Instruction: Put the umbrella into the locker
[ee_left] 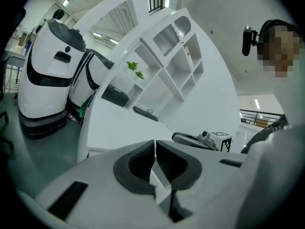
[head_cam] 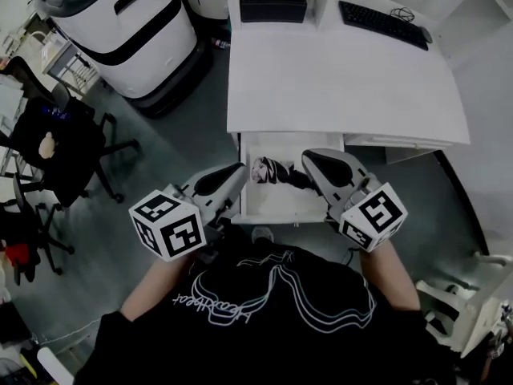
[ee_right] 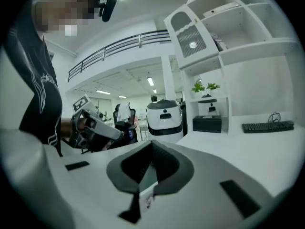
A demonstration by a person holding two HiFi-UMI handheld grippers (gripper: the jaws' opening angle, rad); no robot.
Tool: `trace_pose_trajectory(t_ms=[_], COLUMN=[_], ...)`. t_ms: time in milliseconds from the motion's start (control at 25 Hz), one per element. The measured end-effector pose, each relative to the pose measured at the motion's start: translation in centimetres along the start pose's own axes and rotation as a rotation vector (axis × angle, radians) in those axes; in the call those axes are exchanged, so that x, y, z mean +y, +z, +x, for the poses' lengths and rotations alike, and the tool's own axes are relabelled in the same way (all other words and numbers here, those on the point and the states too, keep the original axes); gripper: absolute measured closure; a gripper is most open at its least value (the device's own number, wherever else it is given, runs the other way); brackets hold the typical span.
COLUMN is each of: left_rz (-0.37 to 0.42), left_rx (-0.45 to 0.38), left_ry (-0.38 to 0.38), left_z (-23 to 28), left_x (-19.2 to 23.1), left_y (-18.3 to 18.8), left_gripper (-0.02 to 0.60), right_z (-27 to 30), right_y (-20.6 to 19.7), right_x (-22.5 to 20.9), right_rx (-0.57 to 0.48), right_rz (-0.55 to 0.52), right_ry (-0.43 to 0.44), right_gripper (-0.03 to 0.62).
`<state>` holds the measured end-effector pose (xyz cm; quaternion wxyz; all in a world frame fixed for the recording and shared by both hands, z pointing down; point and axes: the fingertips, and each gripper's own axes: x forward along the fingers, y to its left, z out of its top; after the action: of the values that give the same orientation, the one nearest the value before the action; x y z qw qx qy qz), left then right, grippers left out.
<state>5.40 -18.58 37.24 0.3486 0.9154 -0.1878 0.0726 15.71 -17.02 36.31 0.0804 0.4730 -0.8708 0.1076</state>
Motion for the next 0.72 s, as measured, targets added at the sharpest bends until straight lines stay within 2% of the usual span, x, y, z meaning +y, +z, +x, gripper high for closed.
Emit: trace_pose_trajectory(t_ms=[120, 280, 480, 720], left_rz=[0.048, 0.101, 0.142, 0.145], left_rx=[-0.035, -0.072, -0.084, -0.085], left_ry=[-0.049, -0.1, -0.142, -0.162], left_z=[-0.2, -0.6, -0.6, -0.4], left_x=[-2.5, -5.3, -7.0, -7.4], left_y=[1.6, 3.3, 4.0, 3.7], left_gripper=[0.569, 0.568, 0.569, 0.569], right_z=[-2.3, -4.5, -5.7, -6.1], right_y=[2.8, 5.2, 6.9, 6.4], right_x=[0.3, 0.9, 2.0, 2.1], right_rx=[-0.104, -0.175, -0.218, -0.228], right_rz=[0.051, 0.111, 0.134, 0.158], right_ry=[-0.02, -0.024, 0.002, -0.009], right_gripper=[0.591, 0.591, 0.591, 0.591])
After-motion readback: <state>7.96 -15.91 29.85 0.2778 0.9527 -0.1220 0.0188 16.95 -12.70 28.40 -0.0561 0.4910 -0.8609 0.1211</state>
